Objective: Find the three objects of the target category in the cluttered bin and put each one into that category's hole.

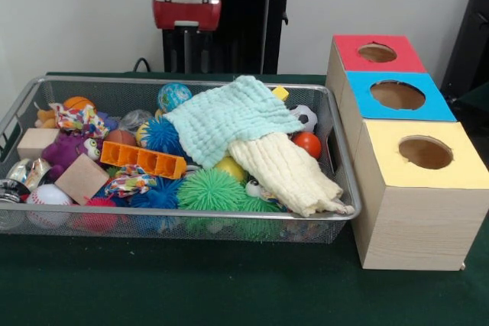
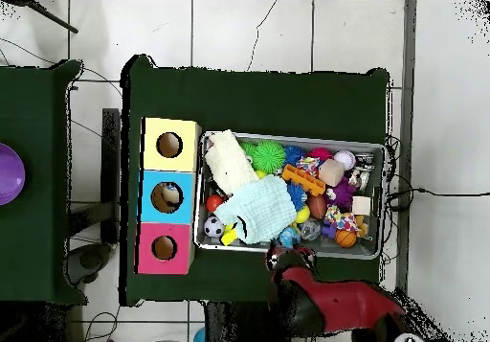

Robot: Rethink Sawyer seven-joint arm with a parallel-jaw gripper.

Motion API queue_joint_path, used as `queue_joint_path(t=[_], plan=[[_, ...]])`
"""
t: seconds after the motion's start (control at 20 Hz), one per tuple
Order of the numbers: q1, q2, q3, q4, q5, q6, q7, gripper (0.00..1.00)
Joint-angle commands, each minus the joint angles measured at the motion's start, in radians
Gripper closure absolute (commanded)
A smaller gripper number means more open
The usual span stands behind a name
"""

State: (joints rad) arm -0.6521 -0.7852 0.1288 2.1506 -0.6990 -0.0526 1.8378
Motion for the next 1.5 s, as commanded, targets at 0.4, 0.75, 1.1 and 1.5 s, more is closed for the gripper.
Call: queue_joint_path(t=[0.4, 0.75, 1.1, 1.5], plan=[[-0.206, 0.017, 0.222, -0.113, -0.128, 0.117, -0.078, 0.0], [-0.153, 0.074, 0.152, -0.173, -0.182, 0.068, -0.031, 0.0], [-0.123, 0.112, 0.113, -0.207, -0.208, 0.033, 0.008, 0.0], [-0.271, 0.131, 0.275, -0.19, -0.203, 0.125, -0.064, 0.0]])
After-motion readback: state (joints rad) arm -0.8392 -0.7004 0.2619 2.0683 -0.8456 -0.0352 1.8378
